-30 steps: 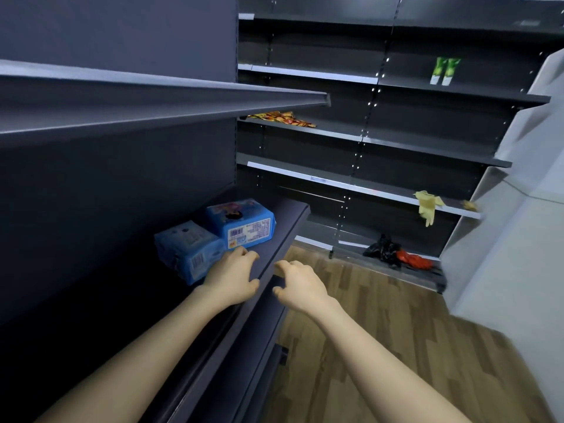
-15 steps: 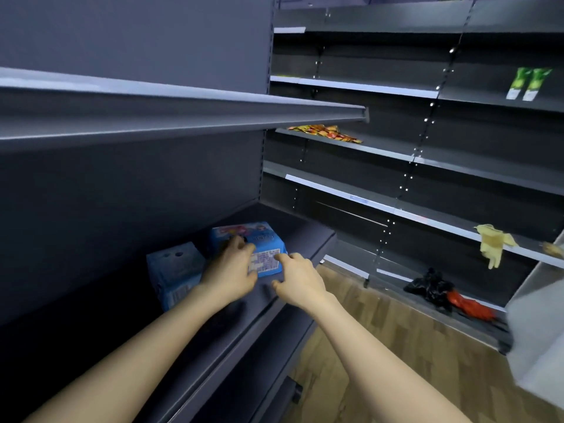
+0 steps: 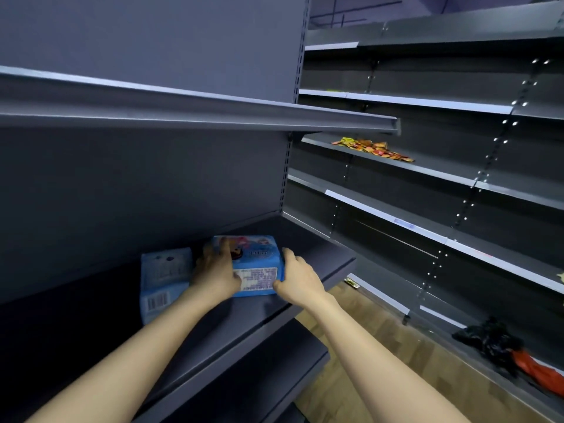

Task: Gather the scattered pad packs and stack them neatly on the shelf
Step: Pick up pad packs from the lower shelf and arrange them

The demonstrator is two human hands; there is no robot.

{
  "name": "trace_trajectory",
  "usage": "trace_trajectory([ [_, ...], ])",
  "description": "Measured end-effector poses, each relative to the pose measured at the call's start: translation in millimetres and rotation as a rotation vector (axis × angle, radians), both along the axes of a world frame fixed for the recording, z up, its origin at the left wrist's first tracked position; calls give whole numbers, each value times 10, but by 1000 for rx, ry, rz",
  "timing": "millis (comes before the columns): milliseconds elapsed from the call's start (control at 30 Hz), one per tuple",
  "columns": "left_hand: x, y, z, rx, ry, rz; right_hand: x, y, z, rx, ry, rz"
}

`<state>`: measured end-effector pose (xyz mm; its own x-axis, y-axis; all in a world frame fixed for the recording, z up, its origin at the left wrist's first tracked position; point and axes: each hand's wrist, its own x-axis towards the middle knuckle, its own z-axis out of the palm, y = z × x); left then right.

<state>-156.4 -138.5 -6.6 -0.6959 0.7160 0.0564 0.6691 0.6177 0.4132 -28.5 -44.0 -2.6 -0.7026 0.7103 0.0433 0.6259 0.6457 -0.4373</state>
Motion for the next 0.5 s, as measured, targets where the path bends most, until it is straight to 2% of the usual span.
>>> trace_trajectory([
  [167, 0, 67, 46, -63, -20, 74, -56, 140, -81, -244, 83, -12],
  [267, -25, 73, 62, -49, -30, 84, -125, 185, -154, -310, 156, -38],
  [500, -63, 11, 87, 137, -103, 48, -268, 280, -188, -409, 404, -116],
])
